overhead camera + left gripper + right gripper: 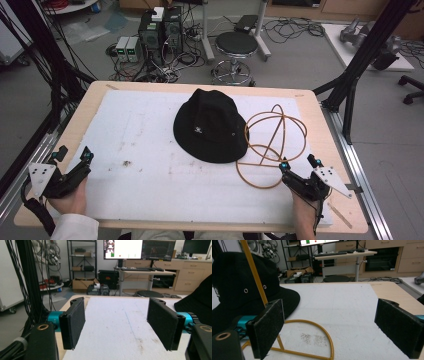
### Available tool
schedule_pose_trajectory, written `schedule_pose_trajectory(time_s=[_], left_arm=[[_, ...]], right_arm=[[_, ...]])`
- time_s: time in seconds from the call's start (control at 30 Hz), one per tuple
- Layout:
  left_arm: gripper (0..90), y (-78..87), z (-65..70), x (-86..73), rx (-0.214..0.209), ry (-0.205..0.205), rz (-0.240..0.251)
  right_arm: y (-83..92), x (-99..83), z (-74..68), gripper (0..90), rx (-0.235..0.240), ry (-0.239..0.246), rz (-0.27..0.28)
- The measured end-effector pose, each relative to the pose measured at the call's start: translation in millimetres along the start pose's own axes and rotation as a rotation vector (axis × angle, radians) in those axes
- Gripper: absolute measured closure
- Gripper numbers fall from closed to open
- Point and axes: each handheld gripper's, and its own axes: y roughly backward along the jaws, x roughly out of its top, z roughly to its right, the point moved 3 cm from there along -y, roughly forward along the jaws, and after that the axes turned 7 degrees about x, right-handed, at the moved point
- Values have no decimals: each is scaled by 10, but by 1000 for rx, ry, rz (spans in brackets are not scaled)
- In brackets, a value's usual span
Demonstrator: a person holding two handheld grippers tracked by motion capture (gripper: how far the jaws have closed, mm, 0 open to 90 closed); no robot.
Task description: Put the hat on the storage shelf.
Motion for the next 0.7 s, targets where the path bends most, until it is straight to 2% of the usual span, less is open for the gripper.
schedule_pose_trajectory(time_s=[0.3, 0.33, 0.47, 0.7], left_arm=[[315, 3, -7, 5, -11, 18, 10], [315, 10, -18, 21, -22, 46, 21], [316, 10, -24, 68, -31, 70, 40], [307, -19, 15, 134, -54, 57, 43]], right_arm=[[5, -6, 16, 82, -1, -18, 3], [5, -10, 12, 82, 6, -16, 0], [13, -14, 19, 82, 8, -25, 4], [37, -18, 34, 82, 19, -34, 11]])
